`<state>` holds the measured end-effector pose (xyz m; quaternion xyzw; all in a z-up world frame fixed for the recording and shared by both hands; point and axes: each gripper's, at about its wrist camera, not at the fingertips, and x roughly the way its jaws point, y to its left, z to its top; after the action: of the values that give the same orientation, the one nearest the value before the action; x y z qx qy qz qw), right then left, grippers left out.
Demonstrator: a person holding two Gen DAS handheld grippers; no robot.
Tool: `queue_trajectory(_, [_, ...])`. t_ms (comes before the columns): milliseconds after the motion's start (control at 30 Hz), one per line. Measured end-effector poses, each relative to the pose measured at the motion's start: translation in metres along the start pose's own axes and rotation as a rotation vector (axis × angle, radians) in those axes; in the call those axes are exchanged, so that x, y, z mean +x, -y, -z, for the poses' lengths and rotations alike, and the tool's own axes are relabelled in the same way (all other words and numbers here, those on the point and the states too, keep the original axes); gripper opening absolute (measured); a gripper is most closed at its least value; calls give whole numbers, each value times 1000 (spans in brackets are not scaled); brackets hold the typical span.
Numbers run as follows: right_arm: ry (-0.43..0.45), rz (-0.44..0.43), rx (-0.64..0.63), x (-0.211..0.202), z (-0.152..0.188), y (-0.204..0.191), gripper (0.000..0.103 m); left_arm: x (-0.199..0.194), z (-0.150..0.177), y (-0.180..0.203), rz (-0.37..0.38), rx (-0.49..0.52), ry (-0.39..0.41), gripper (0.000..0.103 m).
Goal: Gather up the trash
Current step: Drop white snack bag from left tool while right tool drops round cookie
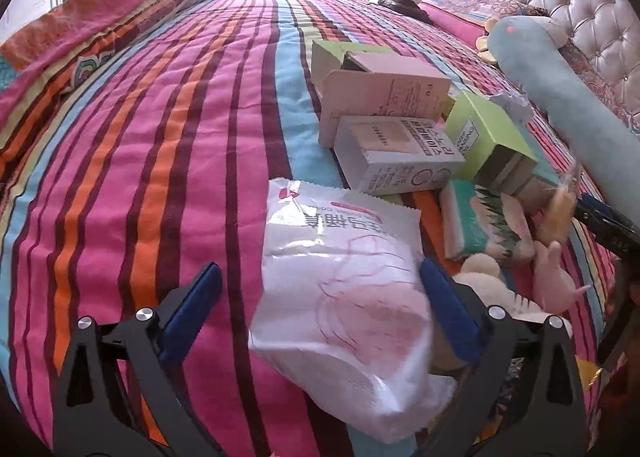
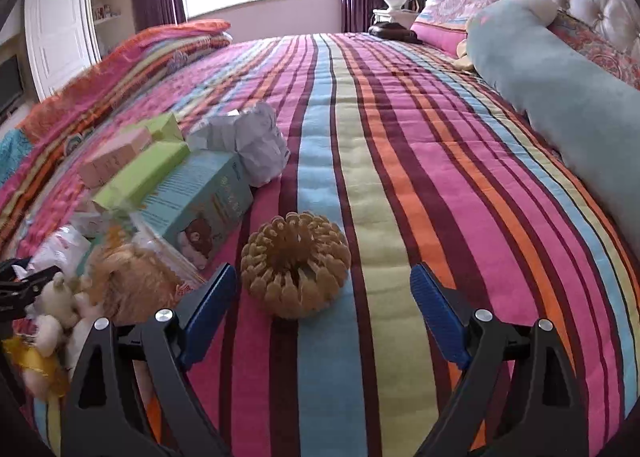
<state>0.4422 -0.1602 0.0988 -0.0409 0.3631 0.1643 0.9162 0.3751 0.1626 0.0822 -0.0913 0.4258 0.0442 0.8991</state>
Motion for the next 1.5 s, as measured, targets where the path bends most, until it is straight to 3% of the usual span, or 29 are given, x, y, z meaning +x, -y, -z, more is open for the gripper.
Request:
queue_trajectory(133, [-49, 33, -26, 18, -6, -6, 83, 3, -3, 2, -14, -12, -3, 96])
queue_trajectory(200, [-70, 30, -27, 24, -8, -6, 76, 3, -2, 3, -18, -17, 0, 96])
queue_trajectory(267, [-82, 1, -30, 25, -6, -7, 55, 3, 0, 6, -14, -2, 0, 89])
queue_trajectory(300, [-76, -6, -34, 22, -5, -8, 53, 1, 1, 8, 1, 9, 4, 75])
queue_trajectory(333, [-71, -4, -38, 19, -3, -10, 53, -2, 2, 10, 23, 21, 9, 66])
queue_trajectory(400, [-66, 12, -49, 14, 1, -13, 53, -6, 6, 14, 17, 43, 14, 60])
queue_trajectory(633, [-22, -4, 23, -20, 14, 1, 52, -31, 18, -7, 59, -57, 61, 57])
queue_trajectory(800, [13, -35, 63, -55, 19, 13, 52, -85, 16, -24, 64, -128, 156, 57])
queue_trajectory(900, [63, -86, 28, -100, 41, 8, 52, -138, 33, -18, 60, -64, 228, 57])
queue_trajectory(1000, [96, -145, -22, -149, 81, -4, 52, -187, 75, -1, 70, 28, 259, 57])
queue_trajectory(1167, [66, -278, -73, -218, 178, -39, 52, -233, 194, 25, 112, 87, 217, 57])
queue_trajectory(1333, [-89, -353, -57, -239, 282, -75, 52, -218, 313, 54, 147, 79, 43, 57])
queue_trajectory(1500, [-330, -345, -22, -200, 367, -98, 52, -156, 401, 77, 168, 48, -205, 57])
